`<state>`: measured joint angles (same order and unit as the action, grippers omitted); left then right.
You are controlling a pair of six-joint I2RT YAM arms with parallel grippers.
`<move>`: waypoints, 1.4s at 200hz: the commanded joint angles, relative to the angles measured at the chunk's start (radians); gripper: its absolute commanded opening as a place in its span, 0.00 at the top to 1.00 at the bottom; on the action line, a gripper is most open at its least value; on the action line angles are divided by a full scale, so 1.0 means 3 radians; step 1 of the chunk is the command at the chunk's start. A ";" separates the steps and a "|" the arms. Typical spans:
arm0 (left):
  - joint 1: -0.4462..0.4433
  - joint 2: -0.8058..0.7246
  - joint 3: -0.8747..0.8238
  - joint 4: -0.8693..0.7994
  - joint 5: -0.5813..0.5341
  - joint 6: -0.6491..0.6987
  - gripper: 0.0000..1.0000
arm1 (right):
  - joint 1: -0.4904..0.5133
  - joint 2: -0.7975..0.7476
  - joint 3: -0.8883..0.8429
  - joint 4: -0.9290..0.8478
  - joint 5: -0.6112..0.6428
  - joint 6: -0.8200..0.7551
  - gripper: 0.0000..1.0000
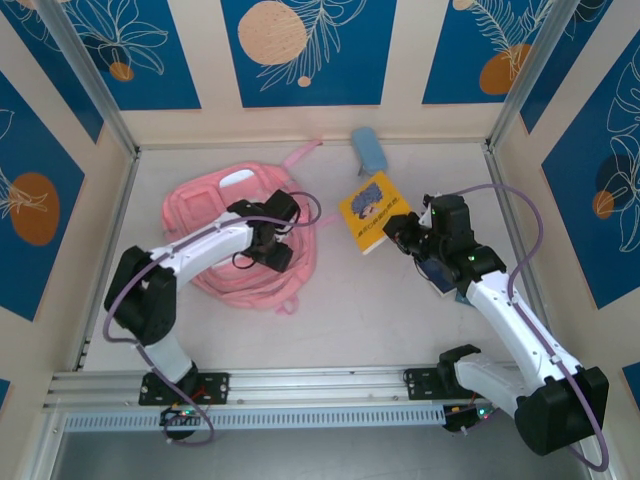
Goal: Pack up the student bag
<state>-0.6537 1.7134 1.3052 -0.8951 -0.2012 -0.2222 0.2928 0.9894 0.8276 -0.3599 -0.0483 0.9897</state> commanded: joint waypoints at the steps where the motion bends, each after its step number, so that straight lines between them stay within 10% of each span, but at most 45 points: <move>1: -0.0025 0.0196 0.0197 -0.0243 -0.0297 0.0141 0.38 | -0.0031 -0.0104 -0.0028 0.0213 -0.0054 -0.0068 1.00; 56: -0.0029 0.0546 0.0373 -0.0349 -0.0446 0.0220 0.43 | -0.0068 -0.0102 -0.0048 0.0207 -0.0102 -0.0044 1.00; 162: -0.0025 -0.0142 0.0532 -0.0307 -0.0580 0.0227 0.95 | -0.0112 -0.0214 -0.0054 0.0075 -0.0045 -0.0073 1.00; 280: -0.0025 -0.1008 0.0666 0.0959 -0.0202 -0.0055 1.00 | 0.0257 -0.0270 -0.0498 0.0841 -0.0963 0.0025 1.00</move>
<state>-0.6621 1.4017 1.4315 -0.7708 -0.2871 -0.1913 0.3161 0.9154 0.6880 -0.2592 -0.2646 0.9726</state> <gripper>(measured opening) 0.046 0.159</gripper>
